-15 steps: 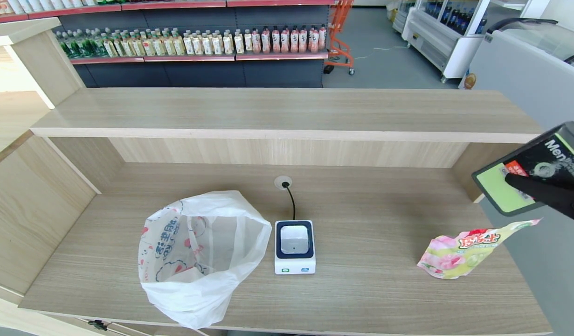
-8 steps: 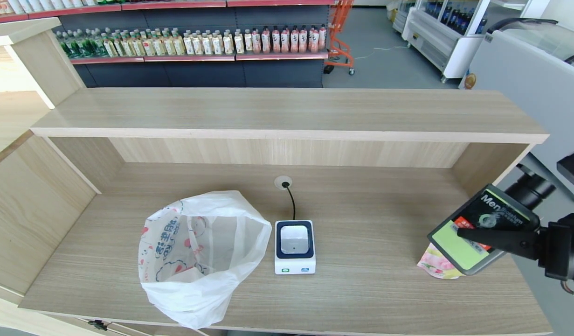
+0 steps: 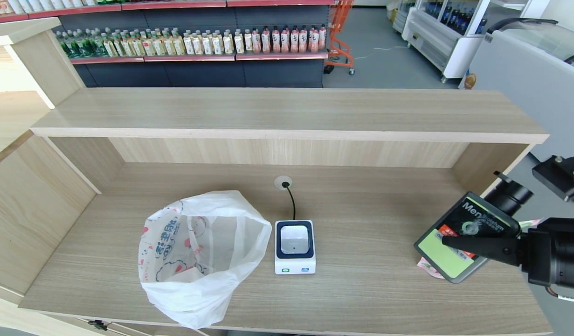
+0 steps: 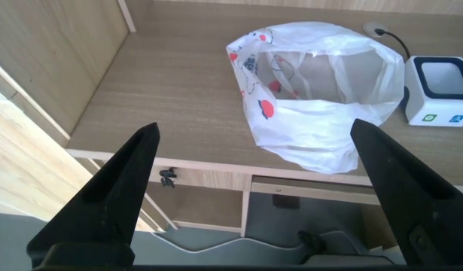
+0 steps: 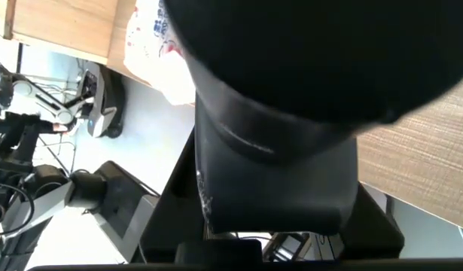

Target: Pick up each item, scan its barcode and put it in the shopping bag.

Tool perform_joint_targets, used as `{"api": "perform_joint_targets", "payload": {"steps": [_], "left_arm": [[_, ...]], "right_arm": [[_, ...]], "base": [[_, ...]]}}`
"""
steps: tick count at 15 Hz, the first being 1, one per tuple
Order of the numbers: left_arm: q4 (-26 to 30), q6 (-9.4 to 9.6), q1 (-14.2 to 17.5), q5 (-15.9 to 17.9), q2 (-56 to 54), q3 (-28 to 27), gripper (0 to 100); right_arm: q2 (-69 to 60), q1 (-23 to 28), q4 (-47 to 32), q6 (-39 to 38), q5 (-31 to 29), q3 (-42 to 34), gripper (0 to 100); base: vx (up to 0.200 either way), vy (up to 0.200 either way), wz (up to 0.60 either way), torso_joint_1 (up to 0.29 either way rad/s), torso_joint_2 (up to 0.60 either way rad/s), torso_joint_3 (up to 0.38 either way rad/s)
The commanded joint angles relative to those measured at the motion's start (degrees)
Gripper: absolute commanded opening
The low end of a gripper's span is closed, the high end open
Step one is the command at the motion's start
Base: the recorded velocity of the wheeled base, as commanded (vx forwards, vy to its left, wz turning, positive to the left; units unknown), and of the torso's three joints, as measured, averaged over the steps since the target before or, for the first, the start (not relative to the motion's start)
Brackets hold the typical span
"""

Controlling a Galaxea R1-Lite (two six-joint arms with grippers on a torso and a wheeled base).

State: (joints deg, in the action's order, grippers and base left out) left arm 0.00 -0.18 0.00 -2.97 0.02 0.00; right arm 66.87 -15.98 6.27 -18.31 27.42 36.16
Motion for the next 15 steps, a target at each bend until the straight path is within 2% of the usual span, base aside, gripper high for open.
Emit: {"api": "perform_joint_targets", "payload": {"steps": [1, 9, 10, 13, 15], "left_arm": [[0.0, -0.08, 0.0, 0.0, 0.0, 0.0, 100], [0.0, 0.01, 0.0, 0.0, 0.0, 0.0, 100], [0.0, 0.01, 0.0, 0.0, 0.0, 0.0, 100], [0.0, 0.09, 0.0, 0.0, 0.0, 0.0, 100], [0.0, 0.09, 0.0, 0.0, 0.0, 0.0, 100]], "right_arm": [[0.8, -0.1, 0.0, 0.0, 0.0, 0.4, 0], [5.0, -3.0, 0.1, 0.3, -0.7, 1.7, 0], [5.6, -3.4, 0.2, 0.7, -0.7, 1.7, 0], [10.3, -3.4, 0.2, 5.7, -5.5, 1.5, 0], [13.0, -3.4, 1.3, 5.7, -5.4, 1.6, 0]], "base": [[0.0, 0.2, 0.0, 0.002, 0.0, 0.007], [0.0, 0.2, 0.0, 0.002, 0.0, 0.001], [0.0, 0.0, 0.0, 0.0, 0.0, 0.0], [0.0, 0.0, 0.0, 0.0, 0.0, 0.0], [0.0, 0.0, 0.0, 0.0, 0.0, 0.0]]}}
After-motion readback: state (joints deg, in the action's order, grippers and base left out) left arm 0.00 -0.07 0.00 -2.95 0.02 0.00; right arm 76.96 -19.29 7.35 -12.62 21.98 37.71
